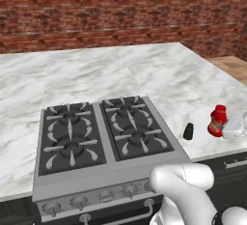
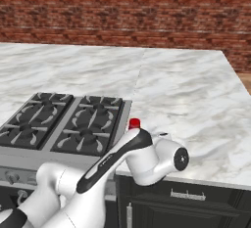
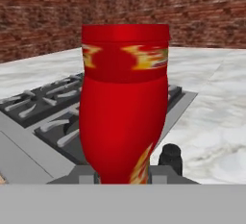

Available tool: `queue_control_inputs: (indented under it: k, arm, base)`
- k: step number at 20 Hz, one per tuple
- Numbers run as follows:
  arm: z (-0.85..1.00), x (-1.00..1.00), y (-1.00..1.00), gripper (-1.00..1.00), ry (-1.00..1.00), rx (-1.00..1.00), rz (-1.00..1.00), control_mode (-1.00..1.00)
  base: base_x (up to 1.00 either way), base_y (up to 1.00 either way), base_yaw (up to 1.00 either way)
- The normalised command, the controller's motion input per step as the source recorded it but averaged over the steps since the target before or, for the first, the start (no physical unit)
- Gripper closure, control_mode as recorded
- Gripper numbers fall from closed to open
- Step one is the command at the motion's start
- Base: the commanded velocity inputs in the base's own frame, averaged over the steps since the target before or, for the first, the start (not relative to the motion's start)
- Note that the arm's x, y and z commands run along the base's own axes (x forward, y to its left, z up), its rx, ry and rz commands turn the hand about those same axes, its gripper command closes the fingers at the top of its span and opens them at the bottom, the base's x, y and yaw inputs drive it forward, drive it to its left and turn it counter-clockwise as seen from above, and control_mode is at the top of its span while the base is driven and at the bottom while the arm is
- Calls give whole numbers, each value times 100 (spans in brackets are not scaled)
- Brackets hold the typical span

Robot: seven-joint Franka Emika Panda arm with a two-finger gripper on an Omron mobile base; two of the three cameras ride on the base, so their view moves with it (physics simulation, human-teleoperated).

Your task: Take 2 condiments from the cabinet and move them on the counter near the stove.Make sure the condiments are lined up with each other, next to each other.

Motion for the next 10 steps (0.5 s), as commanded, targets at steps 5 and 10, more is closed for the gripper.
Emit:
queue_control_inputs:
  k: [5,10]
  arm:
    - [-17,17,-28,100,0,13,0,-100]
    - [-24,9,-22,100,0,8,0,-100]
  base:
    - [0,0,0]
    - [0,0,0]
